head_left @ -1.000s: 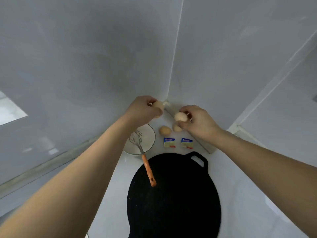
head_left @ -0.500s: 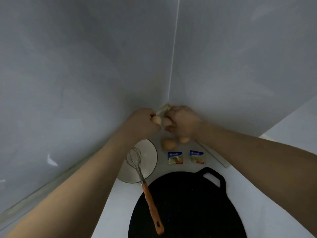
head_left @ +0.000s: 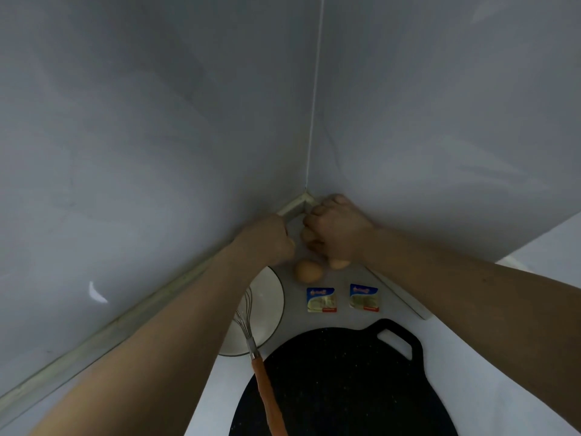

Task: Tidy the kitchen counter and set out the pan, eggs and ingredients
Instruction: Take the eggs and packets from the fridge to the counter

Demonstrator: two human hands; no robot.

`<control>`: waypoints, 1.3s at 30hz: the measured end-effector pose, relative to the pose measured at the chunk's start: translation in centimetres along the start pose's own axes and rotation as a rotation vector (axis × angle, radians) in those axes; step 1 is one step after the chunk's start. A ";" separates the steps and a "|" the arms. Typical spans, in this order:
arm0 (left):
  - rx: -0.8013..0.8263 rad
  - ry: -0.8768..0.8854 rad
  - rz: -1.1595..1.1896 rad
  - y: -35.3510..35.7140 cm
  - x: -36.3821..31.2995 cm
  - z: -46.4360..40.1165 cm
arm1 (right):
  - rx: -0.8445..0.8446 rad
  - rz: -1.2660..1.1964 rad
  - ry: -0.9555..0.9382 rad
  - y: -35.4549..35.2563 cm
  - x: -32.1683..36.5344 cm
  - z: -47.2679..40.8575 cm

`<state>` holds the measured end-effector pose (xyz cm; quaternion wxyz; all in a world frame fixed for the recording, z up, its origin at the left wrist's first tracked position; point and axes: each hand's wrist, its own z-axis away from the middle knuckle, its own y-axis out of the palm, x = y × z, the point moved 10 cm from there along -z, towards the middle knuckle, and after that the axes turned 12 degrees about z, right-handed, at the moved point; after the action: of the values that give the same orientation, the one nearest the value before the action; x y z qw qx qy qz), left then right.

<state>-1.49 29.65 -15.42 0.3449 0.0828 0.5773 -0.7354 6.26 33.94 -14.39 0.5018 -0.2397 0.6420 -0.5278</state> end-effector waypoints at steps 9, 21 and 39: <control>0.085 -0.012 -0.041 1.4 0.1 -0.9 | -0.007 0.058 -0.018 0.5 0.1 -0.4; 0.080 0.006 -0.092 2.0 -0.3 -1.6 | -0.003 0.125 0.009 0.0 0.3 -0.2; 0.077 0.024 -0.047 2.3 -0.5 -1.9 | 0.007 0.074 0.022 -0.4 0.3 -0.1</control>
<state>-0.23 31.32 -17.60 0.3172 0.0916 0.5544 -0.7640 5.94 33.62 -14.20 0.5145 -0.2082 0.6542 -0.5138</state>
